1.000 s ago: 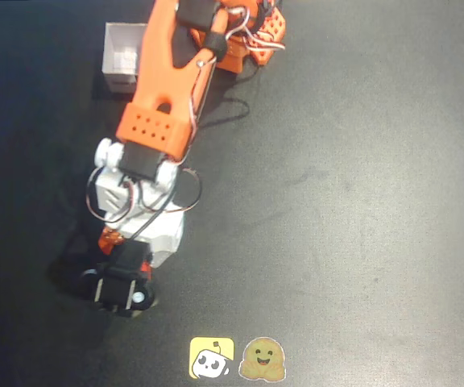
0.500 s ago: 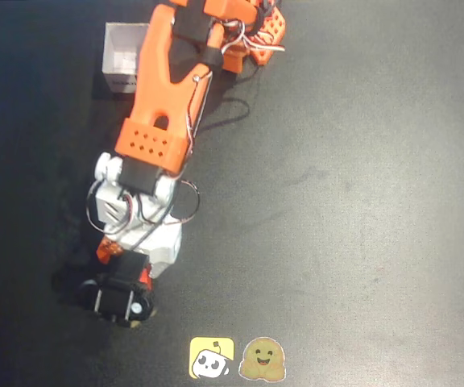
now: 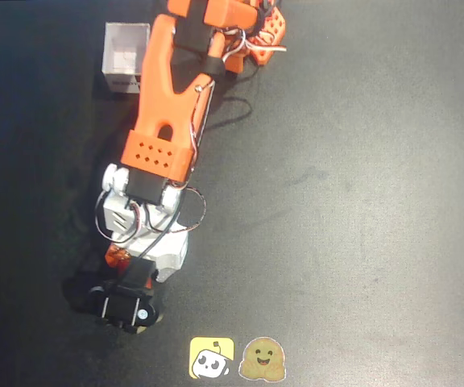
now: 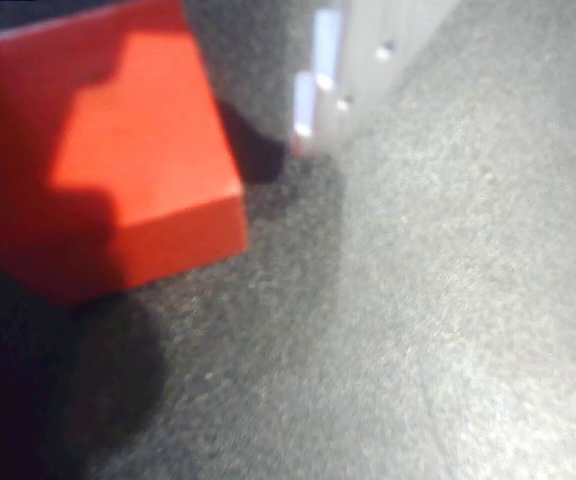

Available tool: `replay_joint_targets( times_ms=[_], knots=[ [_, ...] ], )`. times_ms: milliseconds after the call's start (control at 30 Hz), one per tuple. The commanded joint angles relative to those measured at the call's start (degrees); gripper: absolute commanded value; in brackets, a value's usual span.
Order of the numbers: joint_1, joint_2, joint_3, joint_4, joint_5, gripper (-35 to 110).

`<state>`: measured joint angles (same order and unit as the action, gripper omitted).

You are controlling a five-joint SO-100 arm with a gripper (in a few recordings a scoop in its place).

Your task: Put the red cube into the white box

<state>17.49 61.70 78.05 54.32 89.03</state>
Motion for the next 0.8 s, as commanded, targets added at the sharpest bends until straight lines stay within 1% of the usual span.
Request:
replay_joint_targets(
  times_ms=[0, 200, 500, 567, 767],
  knots=[
    [0.3, 0.1, -2.2, -0.9, 0.4, 26],
    [0.7, -0.4, -1.9, -2.0, 0.4, 24],
    [2.4, -0.6, -1.6, -2.1, 0.4, 7],
    [2.6, -0.6, -1.4, -2.0, 0.3, 0],
    [2.9, -0.2, -0.7, -1.4, 1.9, 0]
  ],
)
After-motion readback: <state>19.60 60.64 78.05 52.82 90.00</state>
